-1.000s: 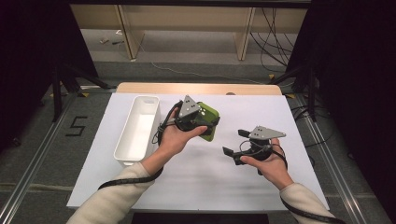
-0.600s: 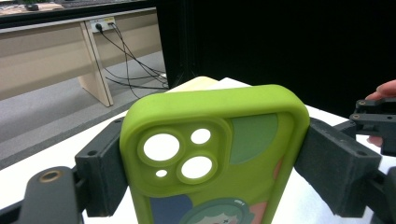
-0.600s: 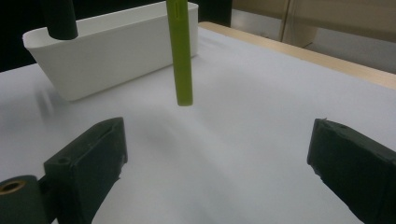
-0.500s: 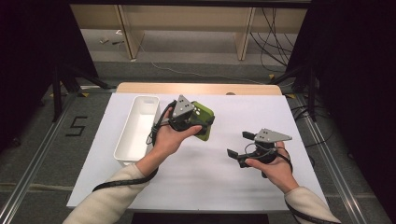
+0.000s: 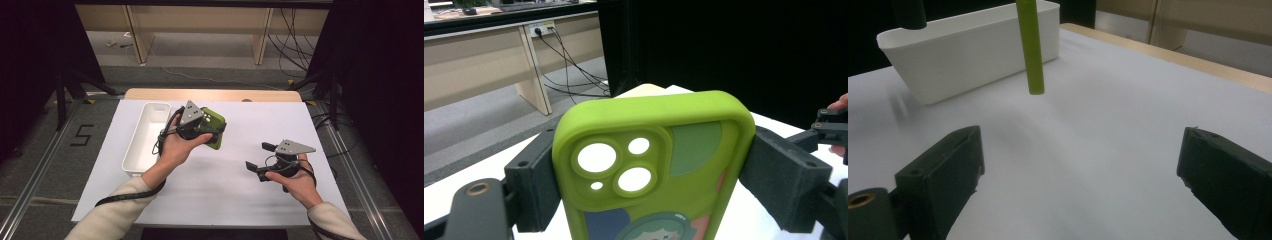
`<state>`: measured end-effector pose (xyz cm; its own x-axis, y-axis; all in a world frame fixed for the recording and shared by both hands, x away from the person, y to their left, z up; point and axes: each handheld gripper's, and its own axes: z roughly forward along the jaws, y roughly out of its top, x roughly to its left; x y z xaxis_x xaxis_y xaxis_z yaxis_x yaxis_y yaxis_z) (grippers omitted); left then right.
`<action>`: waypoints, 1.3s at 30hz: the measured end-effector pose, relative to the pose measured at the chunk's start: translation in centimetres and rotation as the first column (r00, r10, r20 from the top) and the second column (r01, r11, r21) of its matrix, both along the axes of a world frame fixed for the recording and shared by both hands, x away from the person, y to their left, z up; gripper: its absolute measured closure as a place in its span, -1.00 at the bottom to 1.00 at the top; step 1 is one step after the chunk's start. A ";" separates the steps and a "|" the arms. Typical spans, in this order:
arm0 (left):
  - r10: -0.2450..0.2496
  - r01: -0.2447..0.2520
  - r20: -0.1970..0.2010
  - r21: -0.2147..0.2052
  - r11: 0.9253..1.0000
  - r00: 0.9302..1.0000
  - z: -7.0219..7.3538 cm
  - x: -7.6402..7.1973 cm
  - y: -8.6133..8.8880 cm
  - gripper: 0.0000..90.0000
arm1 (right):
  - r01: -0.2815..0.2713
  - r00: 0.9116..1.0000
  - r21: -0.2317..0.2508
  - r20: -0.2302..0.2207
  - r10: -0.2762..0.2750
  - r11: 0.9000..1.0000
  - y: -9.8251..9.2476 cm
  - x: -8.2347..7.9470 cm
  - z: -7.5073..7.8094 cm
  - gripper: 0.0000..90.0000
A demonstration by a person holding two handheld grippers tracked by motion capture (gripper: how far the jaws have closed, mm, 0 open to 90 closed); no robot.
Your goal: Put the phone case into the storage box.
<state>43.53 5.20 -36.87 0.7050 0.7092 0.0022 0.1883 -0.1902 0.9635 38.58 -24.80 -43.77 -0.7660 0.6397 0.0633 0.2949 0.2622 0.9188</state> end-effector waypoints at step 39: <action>0.061 -0.061 0.015 -0.012 0.998 0.998 0.9 0.2 2.6 -0.62 | 0.021 1.000 0.016 0.007 -0.021 1.000 -1.1 -0.4 -0.1 -0.86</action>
<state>43.75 7.80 -36.00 0.6604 0.7509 0.0039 0.1845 -0.1673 0.9685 38.20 -25.89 -43.82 -0.7528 0.6547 0.0683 0.2936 0.2411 0.9250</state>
